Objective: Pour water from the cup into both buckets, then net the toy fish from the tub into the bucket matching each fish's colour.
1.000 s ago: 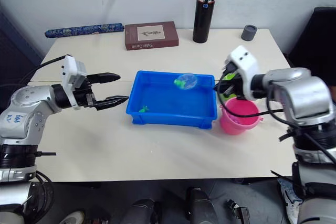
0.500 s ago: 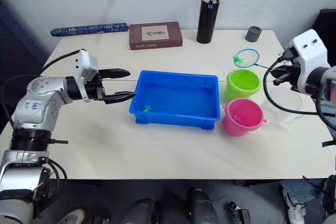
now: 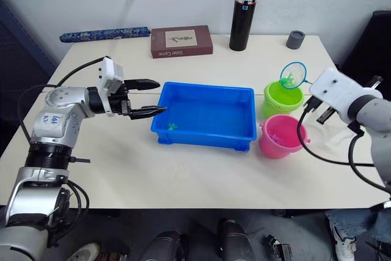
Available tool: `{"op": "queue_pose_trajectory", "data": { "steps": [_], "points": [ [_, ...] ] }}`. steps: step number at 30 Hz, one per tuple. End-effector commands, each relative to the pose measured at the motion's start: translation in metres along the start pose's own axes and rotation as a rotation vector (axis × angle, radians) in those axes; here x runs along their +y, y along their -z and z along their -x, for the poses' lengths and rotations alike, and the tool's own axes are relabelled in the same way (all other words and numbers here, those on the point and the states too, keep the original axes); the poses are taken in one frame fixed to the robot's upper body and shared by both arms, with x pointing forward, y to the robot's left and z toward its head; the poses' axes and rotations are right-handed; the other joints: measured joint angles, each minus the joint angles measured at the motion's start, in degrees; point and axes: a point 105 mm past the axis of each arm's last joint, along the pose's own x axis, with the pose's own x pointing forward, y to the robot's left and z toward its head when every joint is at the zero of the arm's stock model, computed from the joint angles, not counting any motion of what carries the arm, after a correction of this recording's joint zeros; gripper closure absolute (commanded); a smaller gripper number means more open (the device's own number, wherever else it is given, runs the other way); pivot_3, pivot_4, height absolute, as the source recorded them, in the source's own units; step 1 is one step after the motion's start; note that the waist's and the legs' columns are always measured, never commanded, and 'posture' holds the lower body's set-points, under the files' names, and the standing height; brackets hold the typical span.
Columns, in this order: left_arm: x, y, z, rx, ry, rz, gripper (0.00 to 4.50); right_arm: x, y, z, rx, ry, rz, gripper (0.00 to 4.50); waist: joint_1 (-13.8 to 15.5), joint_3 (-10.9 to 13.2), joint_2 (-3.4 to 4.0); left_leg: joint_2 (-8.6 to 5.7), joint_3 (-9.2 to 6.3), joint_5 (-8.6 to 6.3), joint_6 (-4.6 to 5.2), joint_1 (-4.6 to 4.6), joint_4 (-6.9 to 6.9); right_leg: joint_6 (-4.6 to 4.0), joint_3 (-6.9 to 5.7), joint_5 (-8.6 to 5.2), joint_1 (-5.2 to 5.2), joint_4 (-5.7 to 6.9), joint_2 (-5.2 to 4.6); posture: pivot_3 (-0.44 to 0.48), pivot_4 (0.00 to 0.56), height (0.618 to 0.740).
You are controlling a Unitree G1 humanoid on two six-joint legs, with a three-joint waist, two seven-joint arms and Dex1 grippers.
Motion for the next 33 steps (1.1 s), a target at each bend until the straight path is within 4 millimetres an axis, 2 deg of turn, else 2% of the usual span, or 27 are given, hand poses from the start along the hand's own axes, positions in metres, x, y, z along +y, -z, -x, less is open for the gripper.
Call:
{"op": "queue_pose_trajectory", "data": {
  "steps": [1, 5, 11, 20, 24, 31, 33],
  "points": [
    [0.004, -0.013, 0.000, -0.024, -0.001, -0.047, 0.03, -0.010, -0.009, 0.004, -0.005, 0.073, 0.146, 4.50, 0.00, 0.00, 0.00, 0.00, 0.01, 0.00, 0.00, 0.00, 0.01, 0.01, 0.01, 0.00, 0.00, 0.00, 0.00, 0.000, 0.150, 0.740],
    [0.004, -0.016, -0.003, -0.038, 0.005, -0.051, 0.03, -0.006, -0.004, 0.000, 0.031, 0.086, 0.247, 4.50, 0.06, 0.00, 0.00, 0.00, -0.02, 0.00, 0.00, 0.00, 0.06, 0.01, -0.03, 0.00, 0.03, 0.02, 0.02, 0.000, 0.150, 0.740],
    [0.005, -0.017, -0.003, -0.040, 0.007, -0.053, 0.03, -0.011, -0.008, -0.004, 0.045, 0.166, 0.523, 4.50, 0.02, 0.00, 0.00, 0.00, -0.01, 0.00, 0.00, 0.00, 0.09, 0.01, -0.02, 0.00, 0.03, 0.03, 0.02, 0.000, 0.150, 0.740],
    [0.004, -0.015, 0.000, -0.031, -0.001, -0.051, 0.03, -0.013, -0.002, 0.001, 0.061, 0.245, 0.814, 4.50, 0.05, 0.00, 0.00, 0.00, 0.01, 0.00, -0.01, 0.00, 0.13, 0.01, -0.01, 0.00, 0.04, 0.06, 0.05, 0.000, 0.150, 0.740],
    [0.004, -0.014, 0.001, -0.032, -0.004, -0.050, 0.03, -0.008, 0.002, 0.005, 0.059, 0.253, 0.852, 4.50, 0.02, 0.00, 0.00, 0.01, 0.01, 0.01, -0.02, 0.01, 0.15, 0.01, -0.02, 0.00, 0.07, 0.06, 0.08, 0.000, 0.150, 0.740],
    [0.004, -0.013, 0.000, -0.036, -0.005, -0.047, 0.03, -0.004, -0.003, 0.010, 0.034, 0.279, 0.904, 4.50, -0.01, 0.00, 0.00, 0.03, 0.03, 0.03, -0.06, 0.06, 0.17, 0.01, 0.01, 0.00, 0.10, 0.10, 0.13, 0.000, 0.150, 0.740],
    [0.005, -0.013, 0.002, -0.033, -0.013, -0.044, 0.03, -0.009, -0.011, 0.012, 0.000, 0.293, 0.816, 4.50, -0.02, 0.00, 0.00, 0.04, 0.03, 0.04, -0.08, 0.07, 0.17, 0.01, 0.02, 0.00, 0.10, 0.11, 0.15, 0.000, 0.150, 0.740]
  ]
}}
